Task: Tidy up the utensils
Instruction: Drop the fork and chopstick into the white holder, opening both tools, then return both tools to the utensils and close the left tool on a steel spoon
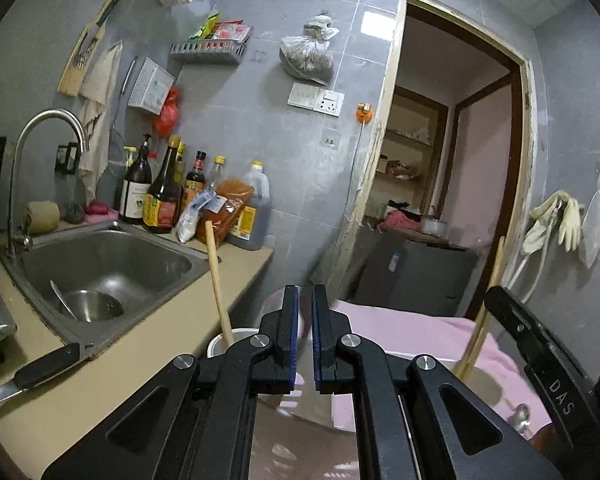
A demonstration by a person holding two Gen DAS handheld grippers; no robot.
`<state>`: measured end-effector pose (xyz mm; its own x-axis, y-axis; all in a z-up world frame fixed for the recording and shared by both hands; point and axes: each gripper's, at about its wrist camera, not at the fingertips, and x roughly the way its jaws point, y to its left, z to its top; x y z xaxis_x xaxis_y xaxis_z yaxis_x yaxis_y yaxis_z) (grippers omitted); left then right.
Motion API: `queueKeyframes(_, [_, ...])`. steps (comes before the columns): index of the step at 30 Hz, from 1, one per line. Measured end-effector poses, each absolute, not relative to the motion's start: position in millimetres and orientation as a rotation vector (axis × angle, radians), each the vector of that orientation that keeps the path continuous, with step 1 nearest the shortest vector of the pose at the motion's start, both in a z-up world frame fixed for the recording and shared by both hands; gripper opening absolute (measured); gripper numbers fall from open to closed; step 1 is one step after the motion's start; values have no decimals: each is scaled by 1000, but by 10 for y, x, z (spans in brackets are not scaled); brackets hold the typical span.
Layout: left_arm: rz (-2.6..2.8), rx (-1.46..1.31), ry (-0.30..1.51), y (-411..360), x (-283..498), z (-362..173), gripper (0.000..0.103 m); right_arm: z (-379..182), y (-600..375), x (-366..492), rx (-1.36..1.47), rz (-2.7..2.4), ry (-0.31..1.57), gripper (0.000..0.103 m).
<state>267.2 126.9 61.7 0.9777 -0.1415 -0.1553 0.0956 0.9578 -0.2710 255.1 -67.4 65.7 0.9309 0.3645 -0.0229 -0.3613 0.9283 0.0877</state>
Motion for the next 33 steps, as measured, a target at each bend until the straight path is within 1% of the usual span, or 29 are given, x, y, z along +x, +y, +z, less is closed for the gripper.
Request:
queueKeyframes(1, [-131,-269,176,1275,2651,642,8,670,-697,2529,84,377,36,9])
queueKeyframes(2, [-139,-269,178,1277,2630,668,11,682,-712,2513,82,381,33,13])
queueKeyframes(3, [-143,-266,178,1275,2607,705,12,687,-722,2497,78,383,29,19])
queueKeyframes(4, [-142,-266,175,1274,2584,738,15,698,-735,2476,72,383,21,21])
queueKeyframes(6, [-150,-262,169,1248,2539,805,22,726,-771,2434,63,389,2,21])
queueKeyframes(8, [-154,-250,159,1209,2493,861,34,762,-804,2405,62,384,-11,22])
queueKeyframes(9, [-153,-240,148,1177,2456,888,37,785,-836,2383,64,381,-20,25])
queueKeyframes(10, [-154,-226,139,1138,2418,915,42,810,-875,2358,64,376,-31,27])
queueKeyframes(11, [-155,-212,132,1099,2383,938,47,841,-926,2330,64,369,-45,34])
queueKeyframes(12, [-156,-201,127,1067,2362,959,50,866,-975,2306,64,363,-56,46])
queueKeyframes(14, [-163,-177,113,986,2304,989,61,911,-1075,2269,65,353,-74,60])
queueKeyframes(15, [-167,-167,107,939,2274,999,65,936,-1153,2233,62,340,-87,64])
queueKeyframes(17, [-183,-157,101,843,2223,1014,82,968,-1255,2191,48,322,-94,69])
queueKeyframes(18, [-192,-154,98,802,2200,1018,86,988,-1335,2159,40,312,-95,74])
queueKeyframes(19, [-204,-148,93,752,2178,1028,93,1004,-1388,2138,35,305,-96,77])
queueKeyframes(20, [-216,-140,86,705,2156,1032,97,1011,-1451,2105,31,294,-100,82])
queueKeyframes(21, [-230,-129,78,644,2131,1035,99,1021,-1533,2064,23,280,-106,88])
queueKeyframes(22, [-240,-121,75,601,2113,1036,100,1021,-1586,2036,18,274,-109,91])
queueKeyframes(24, [-266,-110,72,504,2085,1039,101,1022,-1717,1965,4,258,-117,100])
queueKeyframes(26, [-295,-112,80,417,2075,1034,101,1018,-1835,1893,-12,237,-120,103])
queueKeyframes(33, [-386,-69,142,61,2063,934,101,1013,-2218,1703,-46,188,-111,103])
